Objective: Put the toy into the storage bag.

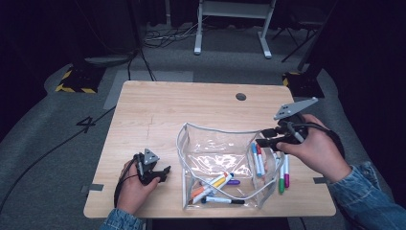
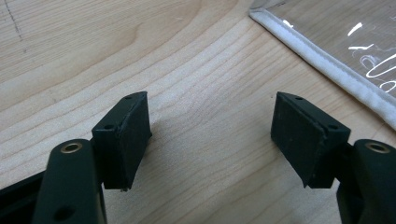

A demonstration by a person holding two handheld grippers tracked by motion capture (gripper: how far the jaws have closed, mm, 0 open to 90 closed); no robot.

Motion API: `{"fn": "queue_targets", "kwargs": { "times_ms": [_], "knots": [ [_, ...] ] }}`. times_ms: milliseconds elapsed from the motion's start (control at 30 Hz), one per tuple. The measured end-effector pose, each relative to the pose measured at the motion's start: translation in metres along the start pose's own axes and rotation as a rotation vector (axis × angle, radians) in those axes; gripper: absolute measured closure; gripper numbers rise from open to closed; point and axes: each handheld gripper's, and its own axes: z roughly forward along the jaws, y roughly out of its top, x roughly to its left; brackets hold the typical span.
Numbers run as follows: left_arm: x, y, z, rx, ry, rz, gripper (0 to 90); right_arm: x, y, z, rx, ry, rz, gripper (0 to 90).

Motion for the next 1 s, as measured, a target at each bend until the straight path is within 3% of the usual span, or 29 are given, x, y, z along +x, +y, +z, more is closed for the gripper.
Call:
{"fn": "queue_targets", "kwargs": {
  "times_ms": [233, 400, 667, 1000],
  "knots": [
    [0.000, 0.000, 0.000, 0.001, -0.002, -0.001, 28.9, -0.031, -0.031, -0.020, -0.034, -0.073, 0.113, 59.0],
    [0.000, 0.000, 0.000, 0.001, -0.002, 0.000, 28.9, -0.049, -0.057, -0.020, -0.006, -0.121, 0.184, 58.3],
    [0.000, 0.000, 0.000, 0.001, -0.002, 0.000, 28.9, -0.076, -0.103, 0.003, 0.052, -0.148, 0.292, 57.3],
    [0.000, 0.000, 0.000, 0.001, -0.002, 0.001, 28.9, -0.091, -0.151, 0.043, 0.125, -0.161, 0.374, 54.3]
  ]
}}
